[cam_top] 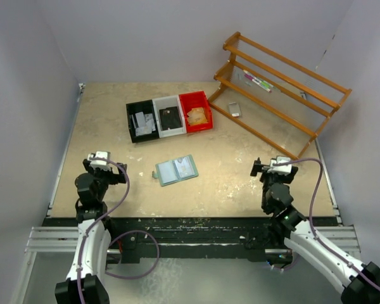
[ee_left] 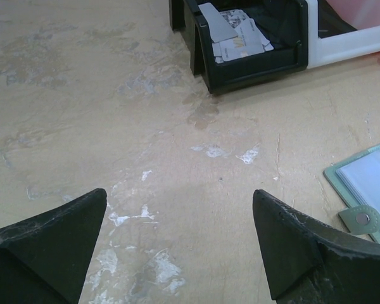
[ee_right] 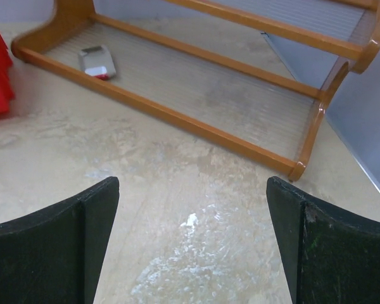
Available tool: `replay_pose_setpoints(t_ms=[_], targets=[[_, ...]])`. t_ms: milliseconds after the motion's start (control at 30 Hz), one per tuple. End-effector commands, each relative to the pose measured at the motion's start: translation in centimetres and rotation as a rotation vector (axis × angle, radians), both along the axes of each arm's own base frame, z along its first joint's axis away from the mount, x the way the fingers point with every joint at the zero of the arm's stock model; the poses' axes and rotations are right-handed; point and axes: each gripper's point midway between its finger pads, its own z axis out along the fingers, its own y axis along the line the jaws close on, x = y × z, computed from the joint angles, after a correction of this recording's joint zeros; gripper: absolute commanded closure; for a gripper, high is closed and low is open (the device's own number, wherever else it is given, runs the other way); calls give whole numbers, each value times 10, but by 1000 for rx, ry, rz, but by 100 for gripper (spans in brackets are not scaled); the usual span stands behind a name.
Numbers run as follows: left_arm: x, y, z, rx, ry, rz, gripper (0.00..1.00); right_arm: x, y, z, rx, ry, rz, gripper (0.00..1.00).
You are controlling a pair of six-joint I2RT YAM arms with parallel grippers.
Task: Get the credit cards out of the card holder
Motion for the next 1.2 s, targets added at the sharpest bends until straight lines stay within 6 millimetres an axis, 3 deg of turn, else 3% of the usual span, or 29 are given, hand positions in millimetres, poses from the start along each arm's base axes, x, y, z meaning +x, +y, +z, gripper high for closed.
replay_pose_setpoints(t_ms=[0, 200, 400, 533, 667, 1167], targets=[[2, -5, 9, 17, -51, -32, 1, 3, -5, 9, 32, -30, -27, 0], [0, -5, 10, 18, -57, -33, 1, 1, 6, 18, 6, -61, 71, 0], [0, -6, 10, 19, -58, -34, 1, 7, 13, 12, -11, -12, 89, 0], [0, -11, 10, 26, -62, -72, 1, 4, 9, 12, 2, -25, 74, 0], [0, -11, 10, 27, -62, -73, 1, -8, -12, 7, 80, -106, -2, 0], [0, -11, 11, 27, -65, -71, 1, -6, -17, 4, 81, -88, -43, 1]])
